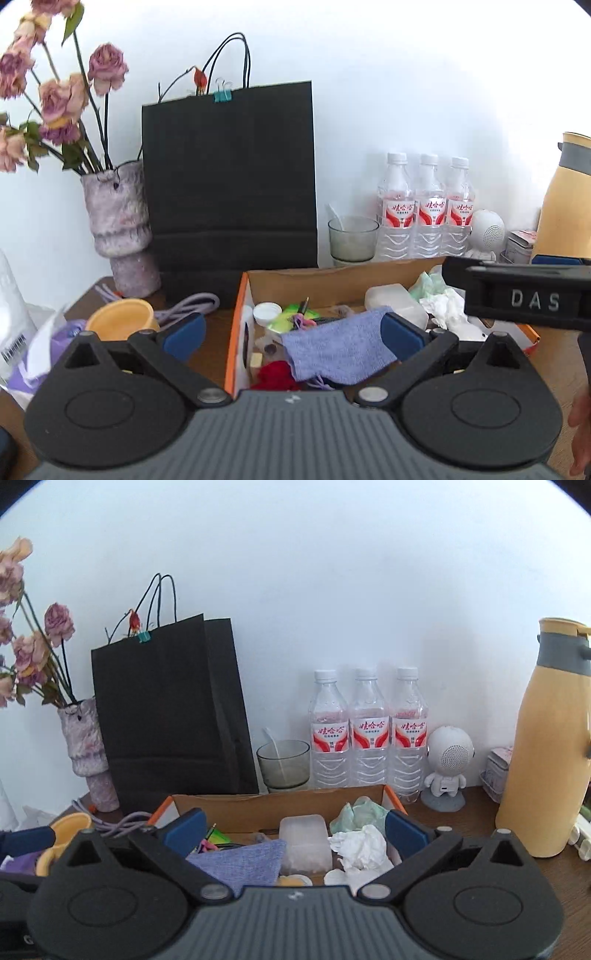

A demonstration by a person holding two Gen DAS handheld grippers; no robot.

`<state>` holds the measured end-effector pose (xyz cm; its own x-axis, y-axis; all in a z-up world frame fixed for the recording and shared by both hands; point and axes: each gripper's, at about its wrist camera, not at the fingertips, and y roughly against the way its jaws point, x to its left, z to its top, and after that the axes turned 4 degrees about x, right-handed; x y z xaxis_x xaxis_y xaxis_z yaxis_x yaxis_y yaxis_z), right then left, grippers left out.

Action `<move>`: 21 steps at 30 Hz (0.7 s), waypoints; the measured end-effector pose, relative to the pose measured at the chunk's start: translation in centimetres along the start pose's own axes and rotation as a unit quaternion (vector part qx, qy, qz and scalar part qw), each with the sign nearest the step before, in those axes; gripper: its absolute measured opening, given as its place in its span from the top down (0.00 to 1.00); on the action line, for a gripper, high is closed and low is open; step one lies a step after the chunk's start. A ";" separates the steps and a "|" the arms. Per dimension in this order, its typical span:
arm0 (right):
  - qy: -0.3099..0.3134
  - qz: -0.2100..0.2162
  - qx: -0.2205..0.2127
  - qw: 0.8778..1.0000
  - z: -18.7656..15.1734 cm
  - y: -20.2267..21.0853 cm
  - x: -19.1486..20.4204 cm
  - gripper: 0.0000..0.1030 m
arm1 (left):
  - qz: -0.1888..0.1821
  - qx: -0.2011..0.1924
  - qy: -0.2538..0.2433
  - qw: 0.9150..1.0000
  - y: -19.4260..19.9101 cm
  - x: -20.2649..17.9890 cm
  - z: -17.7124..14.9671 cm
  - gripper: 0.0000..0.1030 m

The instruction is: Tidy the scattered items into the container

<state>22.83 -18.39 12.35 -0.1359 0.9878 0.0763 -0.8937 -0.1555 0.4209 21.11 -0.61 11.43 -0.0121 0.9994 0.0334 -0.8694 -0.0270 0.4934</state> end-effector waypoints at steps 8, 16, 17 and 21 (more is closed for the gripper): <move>0.003 -0.007 0.007 1.000 -2.3 1.5 -0.8 0.00 | 0.009 0.026 0.001 1.000 0.2 0.8 -2.2 0.00; 0.001 0.006 0.030 1.000 -8.9 9.4 -0.2 0.00 | -0.033 0.051 0.003 0.998 8.3 0.2 -9.1 0.00; 0.004 0.005 0.032 0.999 -9.7 10.3 -0.2 0.00 | -0.032 0.049 0.011 0.998 9.5 0.1 -10.2 0.00; 0.001 0.014 0.045 0.999 -12.8 14.3 -0.4 0.00 | -0.027 0.046 0.016 0.998 13.9 0.0 -14.0 0.00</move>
<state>4.62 -20.88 6.73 -0.1609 0.9831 0.0872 -0.8470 -0.1829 0.4991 2.06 -0.64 6.12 0.0156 0.9996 -0.0230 -0.8200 0.0259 0.5717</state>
